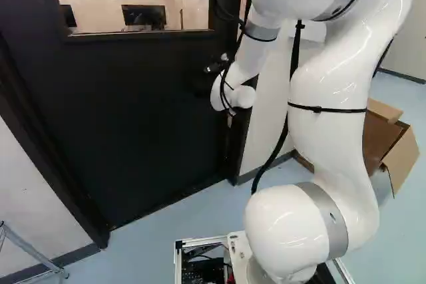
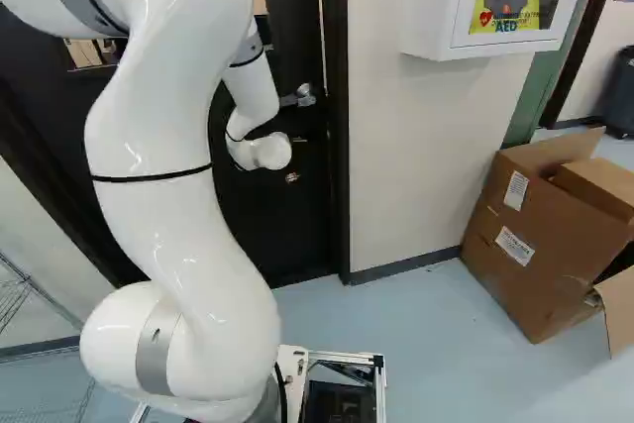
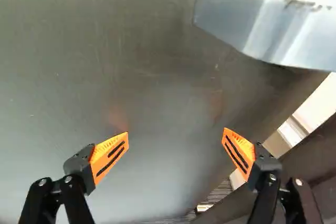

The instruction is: Open the door and move inside

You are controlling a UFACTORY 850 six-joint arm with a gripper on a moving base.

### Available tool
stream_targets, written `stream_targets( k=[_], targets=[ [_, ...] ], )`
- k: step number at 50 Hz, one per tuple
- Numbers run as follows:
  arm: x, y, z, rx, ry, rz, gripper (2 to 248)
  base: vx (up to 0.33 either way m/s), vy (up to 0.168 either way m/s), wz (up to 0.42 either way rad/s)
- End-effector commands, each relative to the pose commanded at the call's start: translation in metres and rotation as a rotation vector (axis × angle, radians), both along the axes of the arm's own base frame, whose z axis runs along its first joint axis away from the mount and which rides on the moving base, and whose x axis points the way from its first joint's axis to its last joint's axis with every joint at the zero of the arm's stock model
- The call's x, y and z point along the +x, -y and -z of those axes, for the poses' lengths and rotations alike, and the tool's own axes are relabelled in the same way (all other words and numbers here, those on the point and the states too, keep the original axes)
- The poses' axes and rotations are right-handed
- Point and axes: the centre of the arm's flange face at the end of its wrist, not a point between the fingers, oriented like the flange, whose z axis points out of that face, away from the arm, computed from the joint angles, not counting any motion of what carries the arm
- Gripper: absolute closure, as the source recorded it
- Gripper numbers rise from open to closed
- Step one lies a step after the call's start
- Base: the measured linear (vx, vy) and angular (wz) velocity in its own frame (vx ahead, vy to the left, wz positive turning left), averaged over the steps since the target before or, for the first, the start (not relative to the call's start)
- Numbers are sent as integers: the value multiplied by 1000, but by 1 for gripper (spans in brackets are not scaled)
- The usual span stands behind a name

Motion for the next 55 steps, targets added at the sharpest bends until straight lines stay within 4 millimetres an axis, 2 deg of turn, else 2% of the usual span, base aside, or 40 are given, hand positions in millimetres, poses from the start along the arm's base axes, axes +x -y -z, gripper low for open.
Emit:
stream_targets(
  k=[55],
  targets=[
    [94,-10,14,-61,66,-134,3,0,0,0]
  ],
)
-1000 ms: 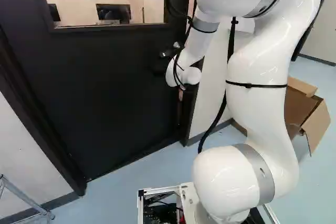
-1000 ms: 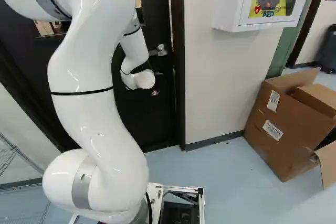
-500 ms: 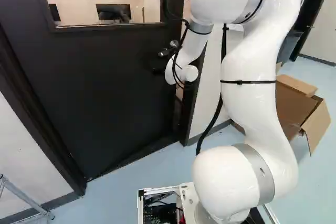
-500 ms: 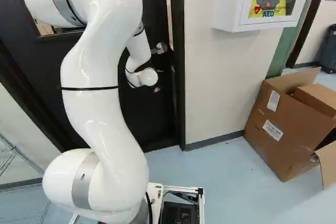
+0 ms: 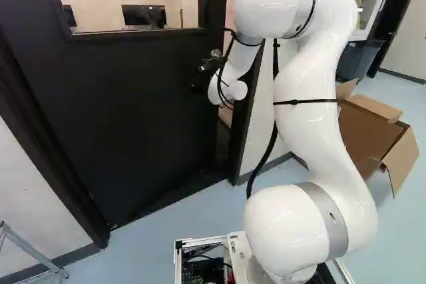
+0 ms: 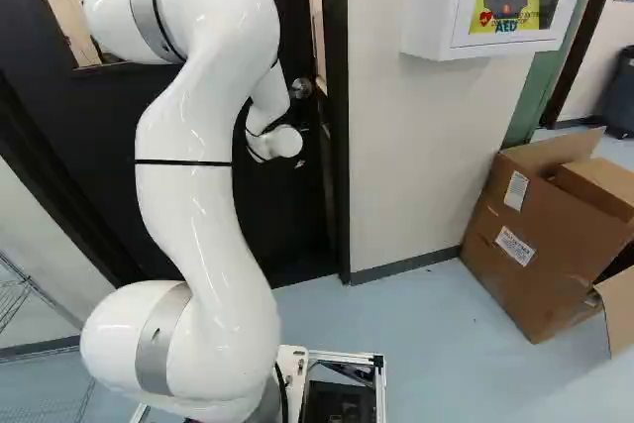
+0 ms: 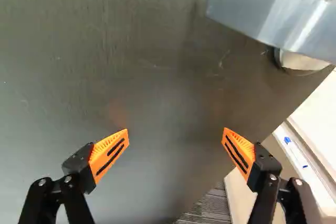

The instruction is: Open the door and move inside

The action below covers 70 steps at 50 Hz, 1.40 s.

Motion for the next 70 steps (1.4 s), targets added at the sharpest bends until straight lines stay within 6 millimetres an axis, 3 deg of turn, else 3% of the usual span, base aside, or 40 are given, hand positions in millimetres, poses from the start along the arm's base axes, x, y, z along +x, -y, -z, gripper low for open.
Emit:
stream_targets(
  k=[57,70],
  targets=[
    [109,-25,24,-66,114,-142,3,0,0,0],
    [124,-29,28,-67,133,-147,3,0,0,0]
  ],
)
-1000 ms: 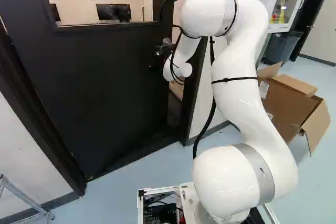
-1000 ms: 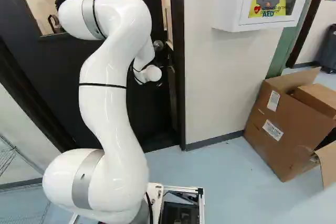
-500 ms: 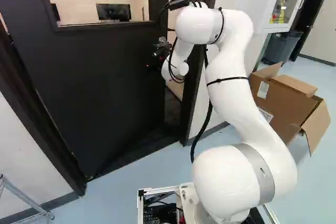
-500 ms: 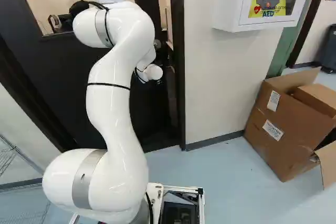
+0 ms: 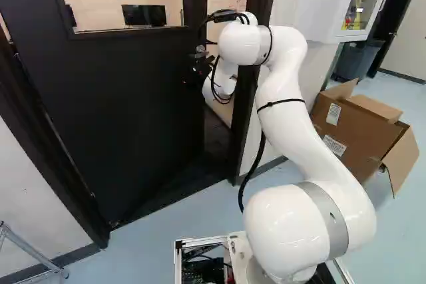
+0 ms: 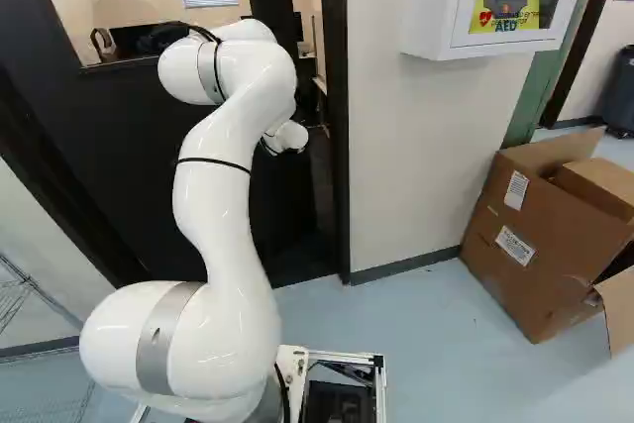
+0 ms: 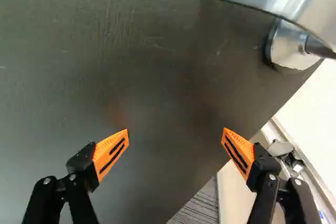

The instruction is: Open the door and move inside

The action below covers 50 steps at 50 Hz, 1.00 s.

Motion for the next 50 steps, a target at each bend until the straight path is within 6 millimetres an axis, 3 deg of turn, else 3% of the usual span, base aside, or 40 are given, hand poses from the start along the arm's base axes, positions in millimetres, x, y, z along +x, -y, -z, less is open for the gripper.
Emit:
stream_targets(
  k=[27,50],
  targets=[
    [1,-1,0,0,2,-1,3,0,0,0],
    [-26,-2,-7,14,-33,18,3,0,0,0]
  ],
)
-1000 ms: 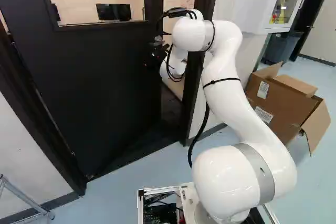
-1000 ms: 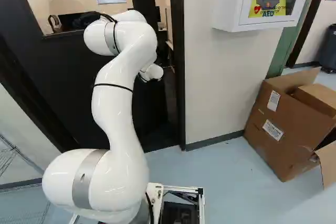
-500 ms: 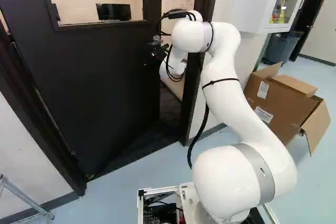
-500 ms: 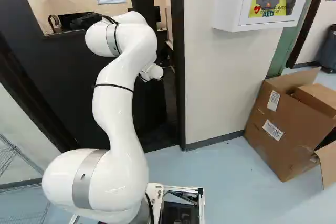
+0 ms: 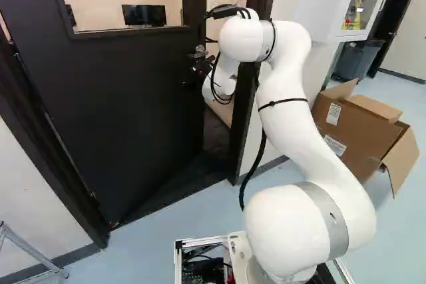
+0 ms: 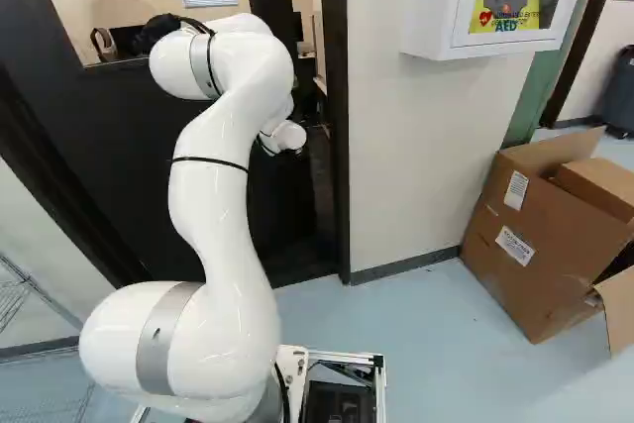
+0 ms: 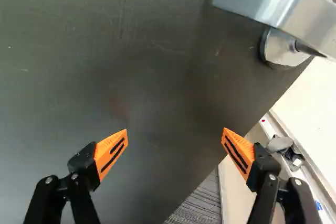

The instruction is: Open the door and move inside

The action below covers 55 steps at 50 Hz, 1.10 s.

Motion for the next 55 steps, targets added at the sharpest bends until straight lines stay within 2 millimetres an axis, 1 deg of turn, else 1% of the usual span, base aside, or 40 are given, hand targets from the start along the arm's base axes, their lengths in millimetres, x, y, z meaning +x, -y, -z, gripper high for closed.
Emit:
stream_targets(
  k=[29,55],
  targets=[
    [-53,-2,-12,30,-58,43,3,0,0,0],
    [-101,2,-22,74,-105,123,3,0,0,0]
  ],
)
